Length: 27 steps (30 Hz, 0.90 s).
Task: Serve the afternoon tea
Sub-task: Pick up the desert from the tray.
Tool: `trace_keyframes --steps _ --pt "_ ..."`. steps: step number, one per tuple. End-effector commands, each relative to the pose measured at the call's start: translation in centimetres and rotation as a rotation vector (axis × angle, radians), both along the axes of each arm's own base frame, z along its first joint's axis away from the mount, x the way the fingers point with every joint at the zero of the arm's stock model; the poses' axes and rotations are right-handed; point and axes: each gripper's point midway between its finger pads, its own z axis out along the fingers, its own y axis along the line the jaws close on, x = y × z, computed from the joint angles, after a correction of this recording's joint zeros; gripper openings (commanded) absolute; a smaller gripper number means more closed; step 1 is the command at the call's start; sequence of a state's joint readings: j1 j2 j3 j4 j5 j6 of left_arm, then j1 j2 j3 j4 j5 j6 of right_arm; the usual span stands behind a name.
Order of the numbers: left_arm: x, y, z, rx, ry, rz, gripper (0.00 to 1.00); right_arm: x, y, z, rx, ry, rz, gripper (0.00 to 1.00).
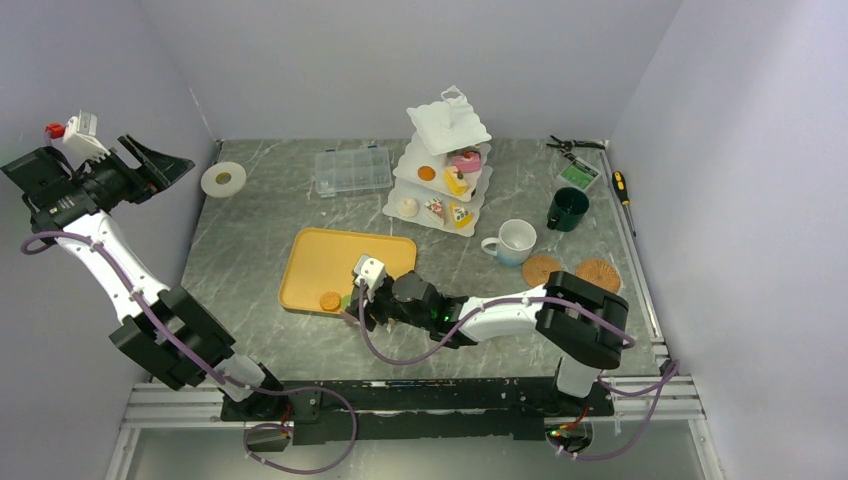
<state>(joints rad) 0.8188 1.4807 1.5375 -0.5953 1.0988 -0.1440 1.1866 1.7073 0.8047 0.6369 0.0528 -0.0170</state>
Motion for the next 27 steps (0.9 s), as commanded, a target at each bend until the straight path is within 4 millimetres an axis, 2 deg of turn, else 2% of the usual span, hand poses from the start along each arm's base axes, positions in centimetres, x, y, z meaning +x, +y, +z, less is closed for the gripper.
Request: trace_keyframes --steps 1,6,14,20,27 --pt "-0.5 -0.5 1.1 0.025 -0.037 -0.02 0.93 0.7 1.4 4.2 0.117 -0.047 -0.014 0.63" --pt "-0.5 -0.6 1.3 0.026 -0.041 -0.024 0.93 0.6 1.4 6.0 0.148 -0.06 -0.007 0.63" --pt "-0.5 -0.6 1.2 0.023 -0.039 -0.023 0.93 1.7 1.5 7.1 0.173 -0.076 -0.034 0.63" --pt "-0.5 -0.5 1.1 0.022 -0.038 -0.021 0.93 3.1 1.7 6.4 0.176 -0.073 -0.06 0.63" --pt "-0.5 -0.5 1.4 0.032 -0.043 -0.019 0.93 3.1 2.2 4.8 0.15 -0.053 -0.047 0.64"
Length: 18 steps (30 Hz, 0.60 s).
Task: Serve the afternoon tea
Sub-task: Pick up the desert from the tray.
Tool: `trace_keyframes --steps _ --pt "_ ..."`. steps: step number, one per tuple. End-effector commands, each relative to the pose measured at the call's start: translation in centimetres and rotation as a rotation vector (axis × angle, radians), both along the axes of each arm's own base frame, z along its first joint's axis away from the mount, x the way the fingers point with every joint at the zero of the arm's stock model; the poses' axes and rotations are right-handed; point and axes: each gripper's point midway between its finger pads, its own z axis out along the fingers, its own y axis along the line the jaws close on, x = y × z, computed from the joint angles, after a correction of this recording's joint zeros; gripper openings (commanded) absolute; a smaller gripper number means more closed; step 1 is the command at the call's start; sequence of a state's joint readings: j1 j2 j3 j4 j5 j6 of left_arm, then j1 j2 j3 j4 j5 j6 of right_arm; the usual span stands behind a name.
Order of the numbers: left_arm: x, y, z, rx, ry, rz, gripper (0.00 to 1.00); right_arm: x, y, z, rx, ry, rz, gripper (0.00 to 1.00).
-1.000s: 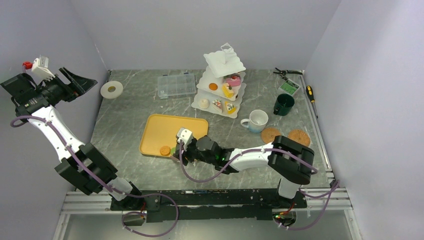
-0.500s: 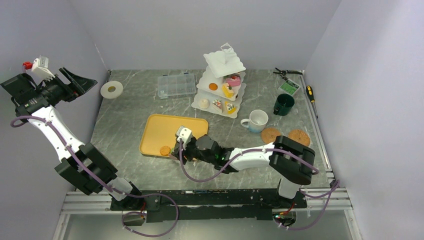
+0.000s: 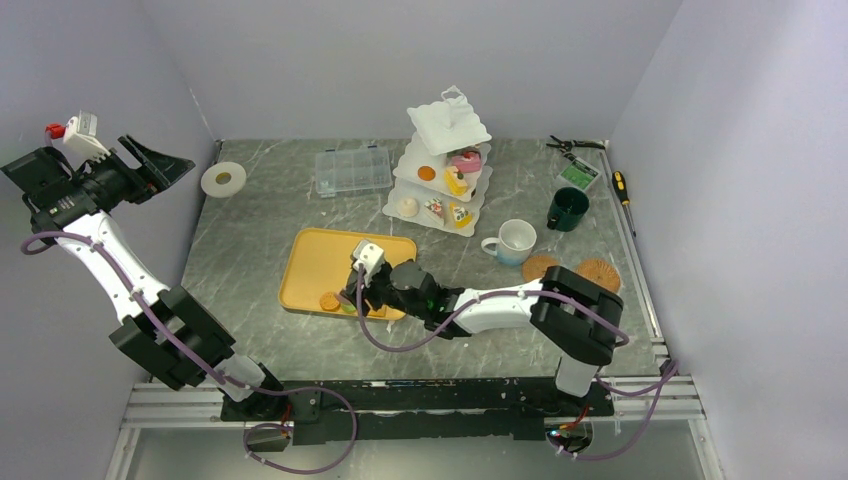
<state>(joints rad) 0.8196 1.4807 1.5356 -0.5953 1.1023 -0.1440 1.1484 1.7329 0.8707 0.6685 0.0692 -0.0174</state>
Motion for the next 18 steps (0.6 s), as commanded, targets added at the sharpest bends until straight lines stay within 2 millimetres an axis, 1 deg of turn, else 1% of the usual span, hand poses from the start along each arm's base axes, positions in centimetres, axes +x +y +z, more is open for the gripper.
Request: trace_keyframes --steps 1,7,18 --pt "-0.5 -0.5 1.5 0.034 -0.043 -0.016 0.93 0.3 1.3 2.2 0.08 -0.022 0.007 0.64" --pt "-0.4 -0.4 1.7 0.035 -0.045 -0.015 0.93 0.1 1.1 1.1 0.057 -0.009 0.013 0.64" --pt "-0.3 -0.3 1.9 0.034 -0.049 -0.012 0.93 -0.8 1.0 0.6 0.056 0.03 0.043 0.65"
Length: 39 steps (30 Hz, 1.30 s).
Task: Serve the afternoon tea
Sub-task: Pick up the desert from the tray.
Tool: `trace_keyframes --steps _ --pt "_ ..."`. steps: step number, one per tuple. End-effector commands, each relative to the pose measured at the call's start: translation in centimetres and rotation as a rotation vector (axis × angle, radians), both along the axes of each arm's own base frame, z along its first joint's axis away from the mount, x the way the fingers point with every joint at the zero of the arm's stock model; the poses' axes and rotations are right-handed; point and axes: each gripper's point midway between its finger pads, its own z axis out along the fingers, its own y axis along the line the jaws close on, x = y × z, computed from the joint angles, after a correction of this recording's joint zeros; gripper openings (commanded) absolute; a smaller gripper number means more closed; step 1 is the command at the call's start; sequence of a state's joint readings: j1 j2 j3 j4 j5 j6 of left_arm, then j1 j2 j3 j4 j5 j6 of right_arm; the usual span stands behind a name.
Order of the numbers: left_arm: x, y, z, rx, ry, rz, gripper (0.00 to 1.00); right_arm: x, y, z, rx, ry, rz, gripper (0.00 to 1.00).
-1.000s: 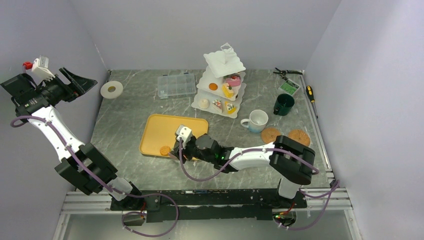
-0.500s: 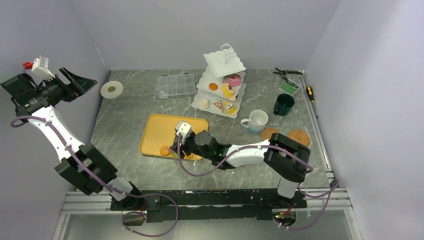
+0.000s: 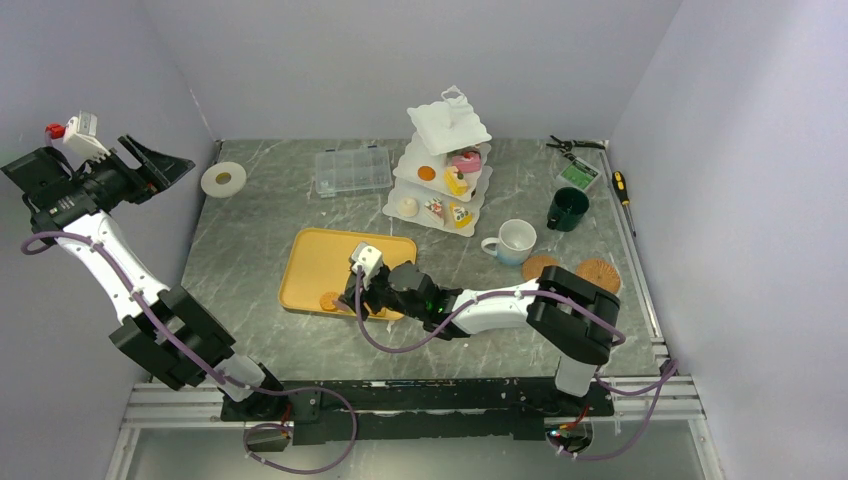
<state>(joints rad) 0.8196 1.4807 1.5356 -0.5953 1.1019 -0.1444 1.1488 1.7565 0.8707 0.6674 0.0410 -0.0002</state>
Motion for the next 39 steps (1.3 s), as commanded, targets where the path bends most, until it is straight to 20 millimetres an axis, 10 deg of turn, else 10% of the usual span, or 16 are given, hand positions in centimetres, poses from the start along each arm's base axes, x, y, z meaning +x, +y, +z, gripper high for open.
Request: trace_keyframes --steps 1,25,39 --pt "-0.3 -0.4 1.9 0.032 -0.05 -0.014 0.93 -0.3 0.7 1.8 0.068 0.0 0.018 0.65" --pt "-0.4 -0.4 1.9 0.033 -0.048 -0.014 0.93 -0.3 -1.5 -1.8 -0.017 0.011 -0.02 0.65" --pt "-0.4 -0.6 1.9 0.022 -0.054 -0.021 0.93 3.0 -2.3 -1.2 -0.048 -0.111 -0.104 0.63"
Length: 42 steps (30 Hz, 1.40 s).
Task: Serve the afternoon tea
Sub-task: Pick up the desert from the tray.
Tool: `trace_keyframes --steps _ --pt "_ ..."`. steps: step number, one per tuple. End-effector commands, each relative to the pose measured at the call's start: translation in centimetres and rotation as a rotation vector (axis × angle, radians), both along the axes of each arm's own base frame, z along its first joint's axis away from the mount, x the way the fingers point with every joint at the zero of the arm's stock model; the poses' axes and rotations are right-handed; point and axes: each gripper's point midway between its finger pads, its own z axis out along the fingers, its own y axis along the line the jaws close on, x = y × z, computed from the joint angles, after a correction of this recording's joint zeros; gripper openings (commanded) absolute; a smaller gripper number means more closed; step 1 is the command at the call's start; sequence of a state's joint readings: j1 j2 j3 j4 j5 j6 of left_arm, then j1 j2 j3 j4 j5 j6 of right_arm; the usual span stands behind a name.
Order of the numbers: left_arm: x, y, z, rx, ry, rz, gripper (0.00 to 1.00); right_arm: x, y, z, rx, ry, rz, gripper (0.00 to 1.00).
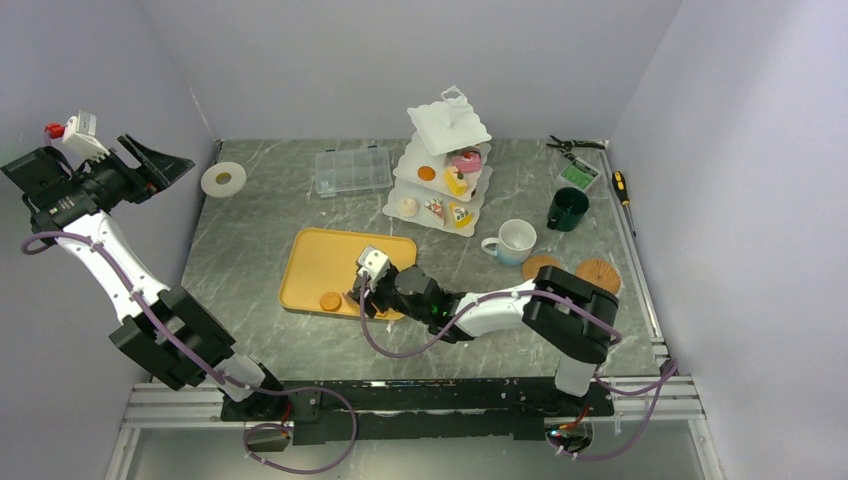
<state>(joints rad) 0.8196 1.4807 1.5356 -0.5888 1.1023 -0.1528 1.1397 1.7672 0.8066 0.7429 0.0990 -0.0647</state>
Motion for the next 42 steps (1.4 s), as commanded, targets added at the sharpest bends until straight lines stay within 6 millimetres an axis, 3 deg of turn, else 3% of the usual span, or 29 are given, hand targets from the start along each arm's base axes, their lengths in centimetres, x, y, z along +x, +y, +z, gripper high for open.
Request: trace_keyframes --steps 1,8,15,28,42 --pt "-0.5 -0.6 1.8 0.025 -0.052 -0.019 0.93 2.0 -0.7 0.6 -0.001 -0.042 -0.056 0.63" --pt "-0.5 -0.7 2.0 0.026 -0.055 -0.023 0.93 0.7 0.3 0.1 0.023 0.022 0.019 0.63" --pt "-0.5 -0.7 2.0 0.027 -0.056 -0.025 0.93 -0.4 -0.1 -1.0 0.036 0.066 0.026 0.64" --pt "-0.4 -0.6 2.0 0.024 -0.057 -0.023 0.93 1.7 -1.7 -1.0 -0.033 -0.029 -0.088 0.65" --pt "-0.4 -0.6 2.6 0.034 -0.066 -0.023 0.93 -0.8 -1.0 -3.3 0.013 0.184 -0.04 0.64"
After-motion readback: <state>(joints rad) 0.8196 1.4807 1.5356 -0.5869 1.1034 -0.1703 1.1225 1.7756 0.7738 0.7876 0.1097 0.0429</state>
